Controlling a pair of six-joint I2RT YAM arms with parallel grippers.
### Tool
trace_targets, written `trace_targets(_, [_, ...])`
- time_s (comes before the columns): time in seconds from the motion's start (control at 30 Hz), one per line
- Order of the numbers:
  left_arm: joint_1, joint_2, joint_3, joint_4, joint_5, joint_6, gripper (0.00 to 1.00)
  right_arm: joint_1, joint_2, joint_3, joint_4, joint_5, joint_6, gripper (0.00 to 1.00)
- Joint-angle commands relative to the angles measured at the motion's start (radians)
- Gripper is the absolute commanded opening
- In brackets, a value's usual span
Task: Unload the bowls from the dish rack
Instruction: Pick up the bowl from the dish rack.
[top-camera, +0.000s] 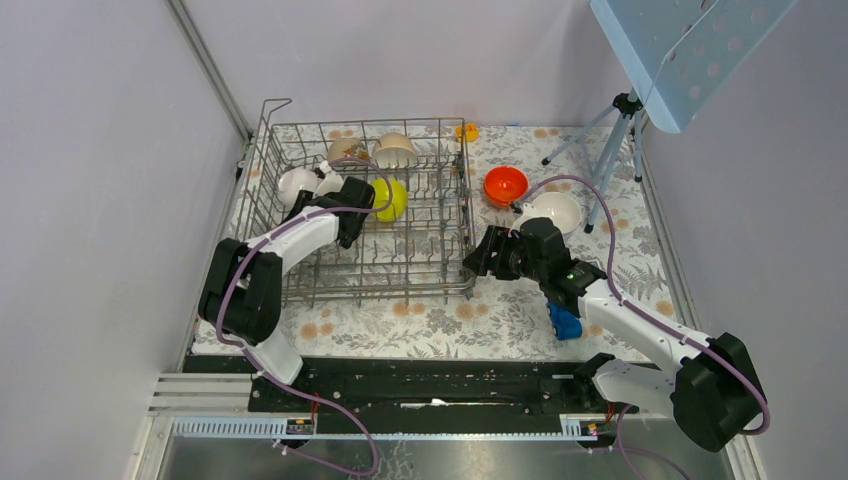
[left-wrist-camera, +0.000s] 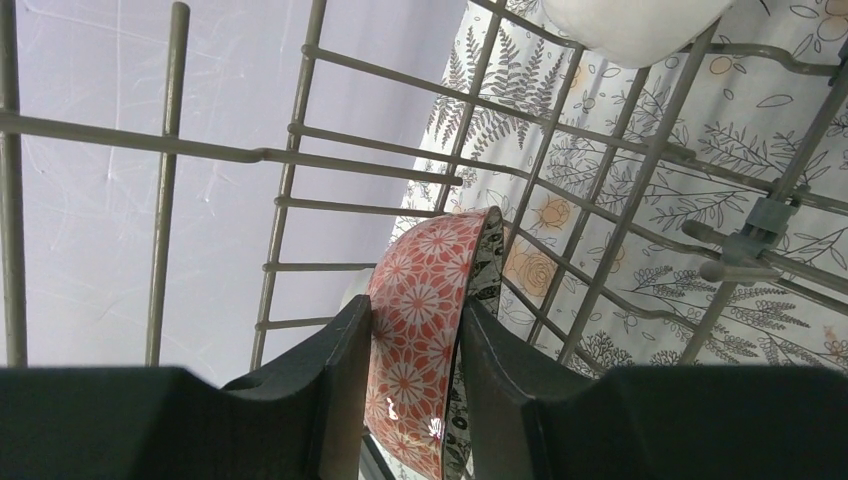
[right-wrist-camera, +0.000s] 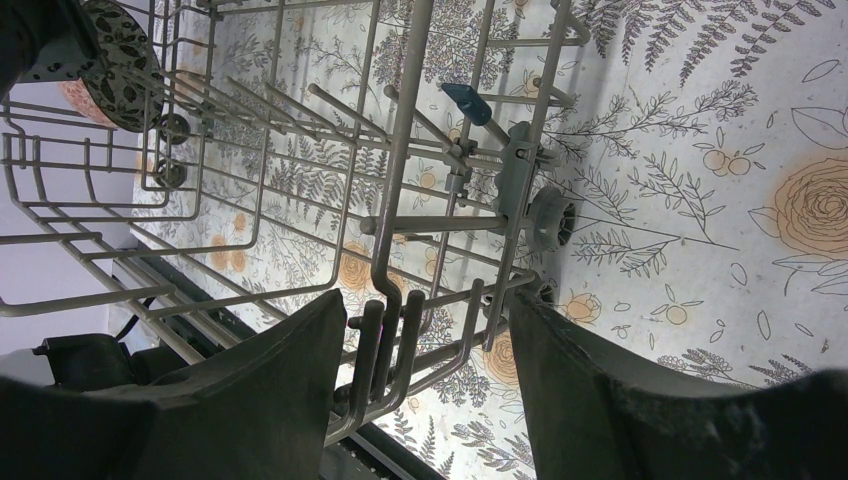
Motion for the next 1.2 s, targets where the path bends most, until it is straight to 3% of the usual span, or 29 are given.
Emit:
trace_targets(0.0, [0.01, -0.018, -0.021, -0.027, -0.019, -0.037, 0.33, -0.002, 0.0, 0.004, 0.035, -0.007, -0.01, 0.68])
trace_targets(0.17, [0.009, -0.028, -0.016, -0.028, -0.026, -0.037, 0.22, -0.003, -0.007, 0.001, 0.034, -0.005, -0.01, 0.68])
trace_targets(0.33, [0.005, -0.046, -0.007, -0.032, -0.042, -0.034, 0.0, -0.002, -0.007, 0.001, 0.034, -0.003, -0.008, 0.68])
trace_targets(1.17, [-0.052, -0.129, 0.019, -0.162, -0.101, -0.096, 0.0, -0.003, -0.002, 0.007, 0.033, -0.001, -0.004, 0.68])
